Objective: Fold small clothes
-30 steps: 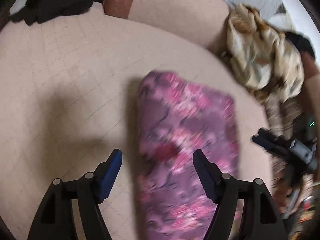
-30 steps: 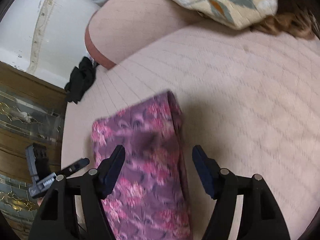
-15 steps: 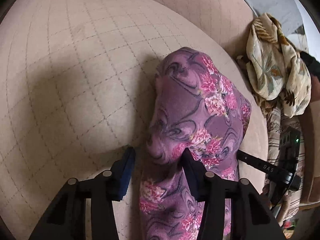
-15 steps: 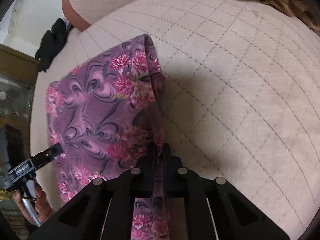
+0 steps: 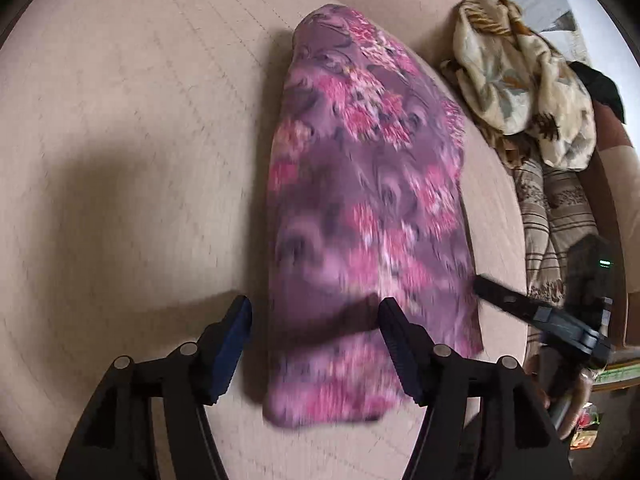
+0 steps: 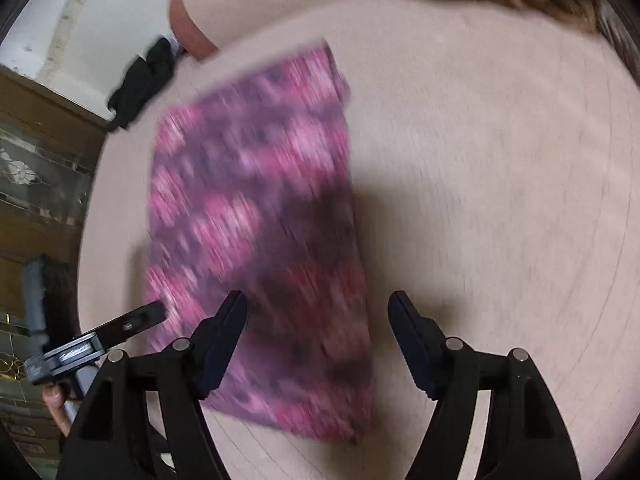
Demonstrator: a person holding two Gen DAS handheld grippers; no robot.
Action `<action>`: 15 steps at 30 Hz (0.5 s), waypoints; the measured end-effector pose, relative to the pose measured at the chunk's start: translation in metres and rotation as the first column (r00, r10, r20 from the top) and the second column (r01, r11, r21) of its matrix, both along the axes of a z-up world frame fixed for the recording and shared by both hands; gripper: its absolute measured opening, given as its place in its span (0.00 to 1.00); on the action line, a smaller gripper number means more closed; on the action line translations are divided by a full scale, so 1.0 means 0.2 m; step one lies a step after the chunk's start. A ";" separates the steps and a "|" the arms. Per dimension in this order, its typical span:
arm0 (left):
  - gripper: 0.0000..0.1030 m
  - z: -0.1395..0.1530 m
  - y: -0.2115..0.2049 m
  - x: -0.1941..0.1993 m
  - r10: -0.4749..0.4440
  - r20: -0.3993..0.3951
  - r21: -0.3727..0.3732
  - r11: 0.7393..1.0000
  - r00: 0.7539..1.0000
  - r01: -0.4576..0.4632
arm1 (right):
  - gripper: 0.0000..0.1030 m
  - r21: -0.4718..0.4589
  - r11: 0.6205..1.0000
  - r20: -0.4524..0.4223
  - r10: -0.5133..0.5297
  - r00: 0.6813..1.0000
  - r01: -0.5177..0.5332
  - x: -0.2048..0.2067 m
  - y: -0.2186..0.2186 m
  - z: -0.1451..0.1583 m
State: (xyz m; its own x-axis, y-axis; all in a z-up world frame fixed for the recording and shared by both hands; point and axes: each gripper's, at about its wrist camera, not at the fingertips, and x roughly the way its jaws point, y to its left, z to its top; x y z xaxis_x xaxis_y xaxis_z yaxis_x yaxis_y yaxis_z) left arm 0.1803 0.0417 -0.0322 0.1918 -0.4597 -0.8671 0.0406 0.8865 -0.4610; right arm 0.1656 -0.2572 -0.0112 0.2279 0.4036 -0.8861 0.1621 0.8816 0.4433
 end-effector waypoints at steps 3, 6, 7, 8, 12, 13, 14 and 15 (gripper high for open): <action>0.54 0.00 0.00 -0.06 0.001 0.050 0.027 1.000 0.999 -0.003 | 0.43 -0.022 1.000 -0.035 -0.013 0.999 0.012 -0.06 0.00 -0.07; 0.37 -0.03 0.01 -0.05 0.018 0.050 0.036 0.999 0.999 -0.019 | 0.09 -0.048 0.998 -0.029 -0.029 0.999 0.027 -0.05 -0.01 -0.07; 0.36 -0.02 0.03 -0.06 0.031 0.043 0.012 0.999 0.999 -0.031 | 0.09 -0.043 0.998 -0.038 -0.042 0.998 0.040 -0.05 -0.02 -0.08; 0.36 -0.02 0.05 -0.07 0.041 0.037 -0.014 0.999 0.998 -0.040 | 0.09 -0.015 0.998 -0.038 -0.058 0.998 0.058 -0.06 -0.03 -0.08; 0.37 -0.04 0.10 -0.13 0.044 0.021 -0.054 0.998 0.999 -0.043 | 0.60 0.110 0.988 -0.029 -0.110 0.994 0.112 -0.21 -0.06 -0.05; 0.37 -0.03 0.08 -0.14 0.036 0.028 -0.045 0.998 0.999 -0.034 | 0.65 0.130 0.984 -0.019 -0.122 0.992 0.123 -0.24 -0.06 -0.06; 0.26 -0.03 0.06 -0.14 0.024 0.034 -0.024 0.999 0.999 -0.023 | 0.65 0.114 0.986 -0.019 -0.120 0.993 0.121 -0.26 -0.04 -0.07; 0.18 -0.04 0.05 -0.14 0.020 0.032 -0.018 1.000 0.999 -0.019 | 0.63 0.060 0.993 -0.012 -0.100 0.995 0.101 -0.26 -0.01 -0.06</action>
